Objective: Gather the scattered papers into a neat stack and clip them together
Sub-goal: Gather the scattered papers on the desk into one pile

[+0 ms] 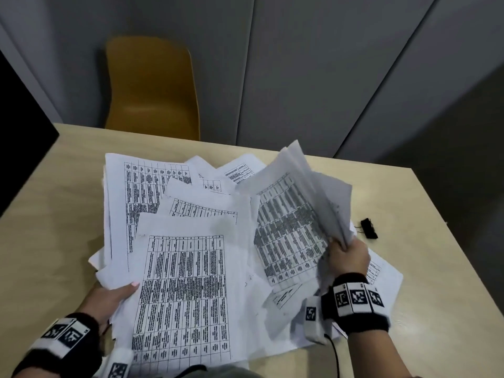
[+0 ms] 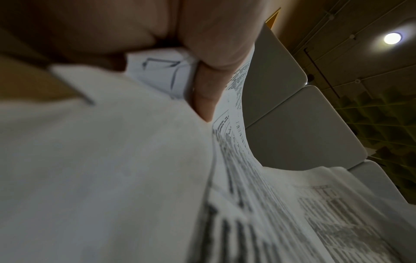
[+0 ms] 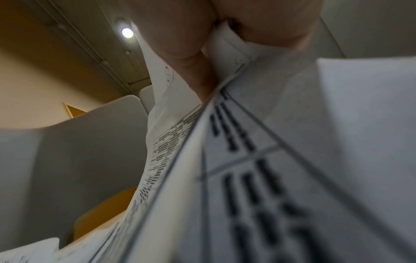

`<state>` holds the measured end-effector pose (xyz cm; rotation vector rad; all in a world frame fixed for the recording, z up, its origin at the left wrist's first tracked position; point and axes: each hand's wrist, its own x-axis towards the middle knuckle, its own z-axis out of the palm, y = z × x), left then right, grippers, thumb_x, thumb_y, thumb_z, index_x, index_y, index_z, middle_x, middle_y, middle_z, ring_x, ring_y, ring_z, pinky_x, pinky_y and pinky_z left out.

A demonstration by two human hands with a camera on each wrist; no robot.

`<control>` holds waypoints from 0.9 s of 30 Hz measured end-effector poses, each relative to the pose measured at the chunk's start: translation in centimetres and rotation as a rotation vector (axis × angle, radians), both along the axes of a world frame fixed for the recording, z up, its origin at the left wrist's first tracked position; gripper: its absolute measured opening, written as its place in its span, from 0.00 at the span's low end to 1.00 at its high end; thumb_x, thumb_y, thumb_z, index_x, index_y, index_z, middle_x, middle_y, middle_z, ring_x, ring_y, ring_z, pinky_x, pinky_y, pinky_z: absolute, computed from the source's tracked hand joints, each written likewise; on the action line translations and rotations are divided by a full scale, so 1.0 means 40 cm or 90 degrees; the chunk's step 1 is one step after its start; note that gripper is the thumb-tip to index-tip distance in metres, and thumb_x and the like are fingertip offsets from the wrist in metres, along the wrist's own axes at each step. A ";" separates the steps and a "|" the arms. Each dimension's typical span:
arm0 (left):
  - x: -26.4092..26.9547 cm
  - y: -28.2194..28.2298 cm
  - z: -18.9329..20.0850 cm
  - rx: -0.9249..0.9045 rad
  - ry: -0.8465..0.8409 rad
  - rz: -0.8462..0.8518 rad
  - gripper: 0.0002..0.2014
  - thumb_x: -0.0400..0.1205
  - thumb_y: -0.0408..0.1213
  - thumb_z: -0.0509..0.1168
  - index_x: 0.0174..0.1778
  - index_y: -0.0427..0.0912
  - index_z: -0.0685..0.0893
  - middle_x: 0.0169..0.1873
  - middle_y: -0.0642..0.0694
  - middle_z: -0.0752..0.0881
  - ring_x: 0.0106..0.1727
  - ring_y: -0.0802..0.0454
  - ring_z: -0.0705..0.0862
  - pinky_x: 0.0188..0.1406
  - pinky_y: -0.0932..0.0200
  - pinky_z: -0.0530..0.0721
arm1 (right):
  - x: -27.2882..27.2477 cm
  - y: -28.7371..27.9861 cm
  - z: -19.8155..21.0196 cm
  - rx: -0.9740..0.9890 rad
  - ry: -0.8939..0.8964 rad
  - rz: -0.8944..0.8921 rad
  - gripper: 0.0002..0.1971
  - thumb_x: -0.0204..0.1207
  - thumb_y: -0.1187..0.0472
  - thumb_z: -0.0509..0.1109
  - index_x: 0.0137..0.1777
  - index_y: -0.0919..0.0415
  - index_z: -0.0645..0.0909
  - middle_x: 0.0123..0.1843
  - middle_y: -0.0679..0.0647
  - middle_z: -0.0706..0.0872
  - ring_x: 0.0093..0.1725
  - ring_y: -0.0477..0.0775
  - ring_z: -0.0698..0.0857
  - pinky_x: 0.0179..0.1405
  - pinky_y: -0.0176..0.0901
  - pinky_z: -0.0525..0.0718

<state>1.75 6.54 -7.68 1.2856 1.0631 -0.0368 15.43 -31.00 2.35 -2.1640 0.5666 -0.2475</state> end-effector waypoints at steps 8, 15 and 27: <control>0.003 -0.011 0.019 -0.003 -0.005 0.001 0.19 0.77 0.23 0.66 0.64 0.22 0.76 0.62 0.24 0.80 0.60 0.30 0.81 0.65 0.37 0.75 | 0.034 -0.021 0.083 -0.029 -0.241 -0.028 0.09 0.72 0.63 0.63 0.44 0.67 0.83 0.31 0.60 0.77 0.35 0.61 0.77 0.32 0.37 0.69; -0.001 -0.010 0.023 0.007 -0.001 -0.014 0.19 0.76 0.24 0.67 0.63 0.23 0.77 0.60 0.25 0.82 0.59 0.30 0.82 0.64 0.36 0.76 | 0.069 0.021 0.093 0.124 -0.360 -0.057 0.07 0.73 0.70 0.67 0.47 0.65 0.85 0.25 0.31 0.83 0.28 0.30 0.79 0.32 0.23 0.76; -0.002 -0.009 0.025 0.034 -0.006 -0.015 0.19 0.74 0.25 0.69 0.61 0.25 0.79 0.57 0.28 0.84 0.56 0.32 0.84 0.63 0.37 0.77 | 0.064 0.151 0.037 0.108 0.007 0.211 0.04 0.74 0.72 0.64 0.40 0.66 0.78 0.28 0.57 0.78 0.23 0.47 0.74 0.17 0.28 0.75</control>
